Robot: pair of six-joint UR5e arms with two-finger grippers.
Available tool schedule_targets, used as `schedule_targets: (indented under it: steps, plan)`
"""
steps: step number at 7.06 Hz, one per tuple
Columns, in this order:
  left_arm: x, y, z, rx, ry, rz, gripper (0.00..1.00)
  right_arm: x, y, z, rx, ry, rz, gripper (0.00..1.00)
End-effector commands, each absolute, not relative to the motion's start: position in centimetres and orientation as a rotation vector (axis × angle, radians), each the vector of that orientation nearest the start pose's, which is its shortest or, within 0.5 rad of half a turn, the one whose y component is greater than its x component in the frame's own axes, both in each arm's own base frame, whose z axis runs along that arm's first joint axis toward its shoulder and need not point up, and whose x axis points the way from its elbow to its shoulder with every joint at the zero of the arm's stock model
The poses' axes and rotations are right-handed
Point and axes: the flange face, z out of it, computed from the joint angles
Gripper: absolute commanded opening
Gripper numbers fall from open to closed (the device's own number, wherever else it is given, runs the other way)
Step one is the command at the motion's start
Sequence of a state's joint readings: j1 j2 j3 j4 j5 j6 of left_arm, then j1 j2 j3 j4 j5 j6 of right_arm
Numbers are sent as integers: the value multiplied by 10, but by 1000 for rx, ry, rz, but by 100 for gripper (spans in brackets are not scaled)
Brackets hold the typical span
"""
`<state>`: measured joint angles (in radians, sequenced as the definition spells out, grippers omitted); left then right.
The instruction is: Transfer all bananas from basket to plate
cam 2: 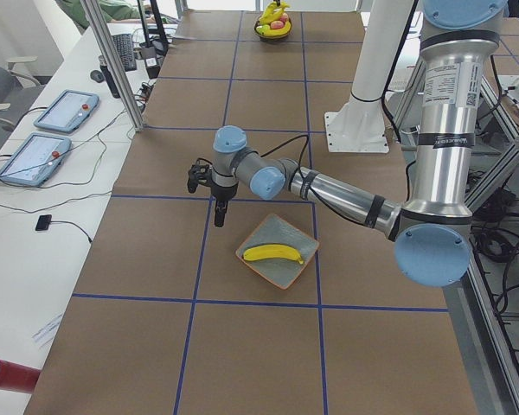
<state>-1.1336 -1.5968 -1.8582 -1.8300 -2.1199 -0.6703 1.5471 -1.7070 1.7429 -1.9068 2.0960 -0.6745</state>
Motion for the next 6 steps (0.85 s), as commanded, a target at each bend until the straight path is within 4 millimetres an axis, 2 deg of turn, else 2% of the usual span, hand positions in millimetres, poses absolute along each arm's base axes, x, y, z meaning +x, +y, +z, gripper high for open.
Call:
schedule_targets:
  steps: [1, 2, 3, 4, 5, 6]
  plan:
    - [144, -501, 486, 189, 745, -66, 100, 85, -408, 637, -88, -589, -576, 0]
    - [144, -501, 488, 186, 743, -68, 100, 85, -423, 613, -61, -590, -574, 0]
    - [145, -501, 488, 186, 743, -67, 100, 83, -460, 572, -52, -622, -556, 0]
    - [146, -502, 486, 188, 745, -67, 100, 80, -497, 517, -79, -665, -531, 0]
    - [146, -505, 483, 193, 749, -66, 100, 71, -519, 472, -84, -727, -493, 0]
    - [149, -509, 478, 200, 753, -62, 100, 47, -528, 453, -55, -823, -469, 0]
